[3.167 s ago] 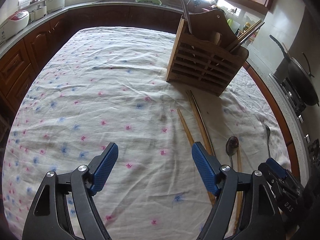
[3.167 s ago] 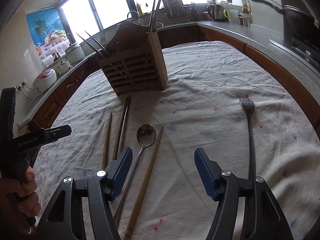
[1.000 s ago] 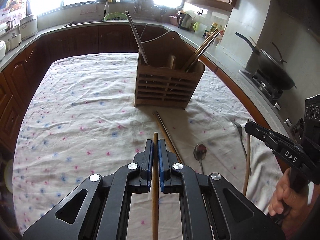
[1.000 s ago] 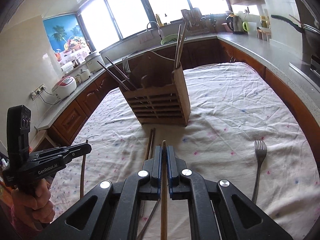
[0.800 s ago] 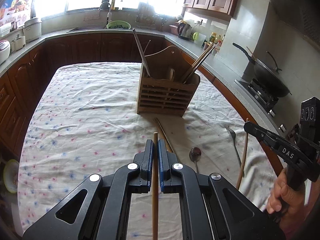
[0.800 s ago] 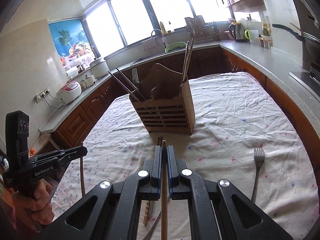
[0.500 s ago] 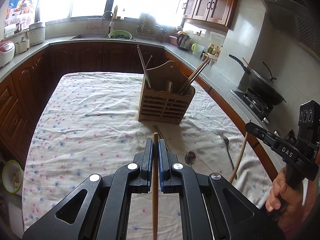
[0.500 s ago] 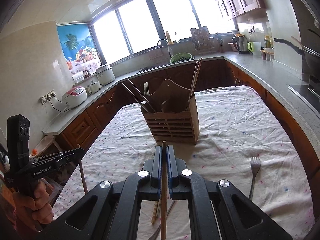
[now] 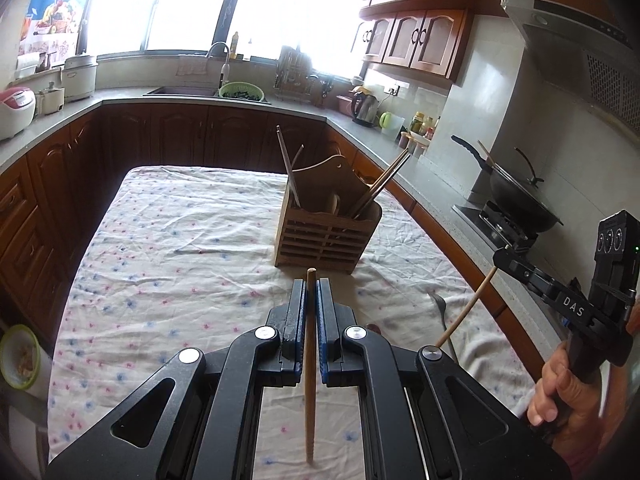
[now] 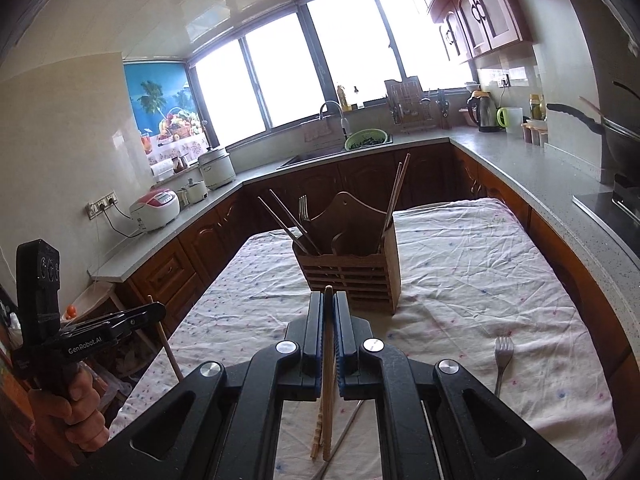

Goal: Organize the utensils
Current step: 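Carry both wooden chopsticks up and insert them into the wooden holder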

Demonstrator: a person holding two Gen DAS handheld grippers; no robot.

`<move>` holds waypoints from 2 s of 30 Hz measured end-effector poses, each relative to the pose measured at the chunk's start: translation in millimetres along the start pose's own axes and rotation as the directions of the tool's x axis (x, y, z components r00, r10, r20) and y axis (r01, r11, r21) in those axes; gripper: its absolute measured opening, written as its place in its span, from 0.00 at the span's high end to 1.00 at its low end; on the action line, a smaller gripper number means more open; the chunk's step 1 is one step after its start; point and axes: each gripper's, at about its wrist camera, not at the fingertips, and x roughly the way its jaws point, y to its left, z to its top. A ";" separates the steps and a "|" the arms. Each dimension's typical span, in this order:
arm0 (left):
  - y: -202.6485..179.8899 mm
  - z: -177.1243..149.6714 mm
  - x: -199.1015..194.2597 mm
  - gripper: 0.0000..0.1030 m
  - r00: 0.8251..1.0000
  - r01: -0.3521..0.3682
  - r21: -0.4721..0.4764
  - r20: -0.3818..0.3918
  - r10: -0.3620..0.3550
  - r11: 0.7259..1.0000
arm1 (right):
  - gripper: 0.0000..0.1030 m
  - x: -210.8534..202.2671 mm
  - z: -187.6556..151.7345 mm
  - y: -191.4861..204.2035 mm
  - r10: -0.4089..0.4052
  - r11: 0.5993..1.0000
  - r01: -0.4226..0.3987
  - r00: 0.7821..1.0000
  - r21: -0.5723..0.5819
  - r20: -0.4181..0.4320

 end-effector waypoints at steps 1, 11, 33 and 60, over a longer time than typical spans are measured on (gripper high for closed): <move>0.3 1.8 -0.7 0.96 1.000 -0.002 -0.003 0.008 0.002 1.000 | 0.96 0.0 1.2 0.7 -0.001 1.000 0.001 1.000 -0.003 0.004; -3.3 22.2 -3.8 0.96 0.996 0.005 -0.008 0.086 -0.004 1.000 | 0.96 4.9 14.5 1.7 0.004 1.000 -0.004 0.999 -0.016 0.037; -24.1 107.6 12.9 0.96 0.961 -0.010 0.062 0.276 -0.008 0.998 | 0.96 15.7 90.1 0.6 -0.020 0.998 0.036 0.968 -0.059 0.251; -4.9 168.7 120.5 0.96 0.937 -0.069 -0.010 0.343 0.068 0.998 | 0.96 104.2 140.1 -38.6 -0.086 0.995 0.099 0.936 -0.023 0.340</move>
